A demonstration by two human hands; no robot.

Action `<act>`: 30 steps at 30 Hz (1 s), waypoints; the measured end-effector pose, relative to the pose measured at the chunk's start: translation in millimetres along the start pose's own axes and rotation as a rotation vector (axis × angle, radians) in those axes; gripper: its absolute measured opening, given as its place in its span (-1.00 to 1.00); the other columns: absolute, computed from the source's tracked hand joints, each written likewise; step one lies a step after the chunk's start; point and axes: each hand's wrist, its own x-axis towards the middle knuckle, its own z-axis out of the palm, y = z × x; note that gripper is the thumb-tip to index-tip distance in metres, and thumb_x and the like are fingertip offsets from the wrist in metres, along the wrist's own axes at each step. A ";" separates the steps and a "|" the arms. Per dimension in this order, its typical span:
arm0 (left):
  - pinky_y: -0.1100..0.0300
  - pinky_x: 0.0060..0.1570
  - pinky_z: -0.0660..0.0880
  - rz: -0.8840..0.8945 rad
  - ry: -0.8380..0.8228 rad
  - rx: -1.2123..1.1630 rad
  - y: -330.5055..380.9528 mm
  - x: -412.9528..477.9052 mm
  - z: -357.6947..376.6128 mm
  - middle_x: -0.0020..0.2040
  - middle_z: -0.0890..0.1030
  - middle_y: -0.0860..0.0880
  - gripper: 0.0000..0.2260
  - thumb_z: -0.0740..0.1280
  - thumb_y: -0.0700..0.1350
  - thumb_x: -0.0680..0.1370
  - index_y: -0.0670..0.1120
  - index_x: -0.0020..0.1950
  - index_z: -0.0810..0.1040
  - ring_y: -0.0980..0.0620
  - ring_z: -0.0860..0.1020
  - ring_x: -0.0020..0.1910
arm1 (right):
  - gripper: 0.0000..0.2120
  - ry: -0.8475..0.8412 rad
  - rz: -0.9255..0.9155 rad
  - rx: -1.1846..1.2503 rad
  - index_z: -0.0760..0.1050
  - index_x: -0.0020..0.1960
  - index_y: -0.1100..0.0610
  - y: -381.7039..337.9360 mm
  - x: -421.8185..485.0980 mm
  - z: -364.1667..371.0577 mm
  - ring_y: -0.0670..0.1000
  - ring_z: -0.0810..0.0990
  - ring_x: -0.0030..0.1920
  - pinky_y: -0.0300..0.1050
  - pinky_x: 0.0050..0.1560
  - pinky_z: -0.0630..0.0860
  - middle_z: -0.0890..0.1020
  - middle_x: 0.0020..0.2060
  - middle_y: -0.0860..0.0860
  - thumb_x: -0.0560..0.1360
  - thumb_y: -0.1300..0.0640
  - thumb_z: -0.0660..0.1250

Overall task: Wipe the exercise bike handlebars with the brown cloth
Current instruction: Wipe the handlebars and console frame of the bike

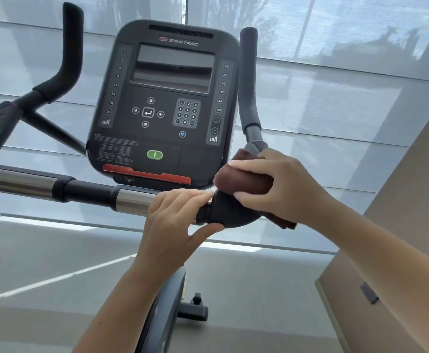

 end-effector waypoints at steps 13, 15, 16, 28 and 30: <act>0.13 0.09 0.27 -0.064 0.016 -0.041 -1.3 -1.3 -4.8 -0.07 0.66 -0.07 -0.59 0.31 0.15 0.38 -0.18 -0.04 0.60 -0.12 0.58 -0.02 | -0.53 0.170 0.182 -0.111 0.47 0.24 -0.16 -15.8 1.3 19.8 -0.01 0.44 -0.10 -0.17 -0.06 0.38 0.42 -0.06 0.01 0.34 0.00 0.37; 0.13 0.09 0.27 -0.066 0.021 -0.040 -0.8 -0.9 -5.2 -0.07 0.66 -0.08 -0.59 0.31 0.14 0.39 -0.19 -0.04 0.60 -0.13 0.58 -0.03 | -0.53 0.178 0.134 -0.064 0.49 0.24 -0.12 -31.2 -20.9 28.2 0.02 0.49 -0.11 -0.15 -0.06 0.46 0.45 -0.07 0.03 0.33 0.02 0.39; 0.13 0.08 0.28 -0.063 0.023 -0.039 -1.0 -0.9 -5.3 -0.07 0.65 -0.08 -0.60 0.31 0.13 0.39 -0.19 -0.05 0.59 -0.12 0.58 -0.03 | -0.53 0.166 0.111 -0.042 0.50 0.23 -0.12 -34.9 -29.0 30.2 0.03 0.50 -0.13 -0.17 -0.08 0.47 0.46 -0.08 0.04 0.32 0.03 0.41; 0.09 0.06 0.29 -0.074 0.013 0.001 9.1 -3.6 -6.0 -0.06 0.64 -0.11 -0.57 0.33 0.17 0.38 -0.20 -0.06 0.59 -0.16 0.56 -0.02 | -0.53 0.413 0.294 0.137 0.48 0.24 -0.12 6.7 -21.1 25.9 -0.14 0.48 -0.13 -0.55 -0.11 0.35 0.45 -0.05 -0.02 0.35 0.09 0.42; 0.08 0.04 0.30 -0.091 0.024 0.031 14.8 -3.8 -4.1 -0.07 0.64 -0.13 -0.55 0.30 0.19 0.39 -0.21 -0.06 0.59 -0.18 0.56 -0.03 | -0.52 0.444 0.191 0.181 0.50 0.23 -0.09 2.4 -42.2 35.9 -0.16 0.48 -0.14 -0.53 -0.09 0.39 0.45 -0.06 -0.03 0.32 0.07 0.42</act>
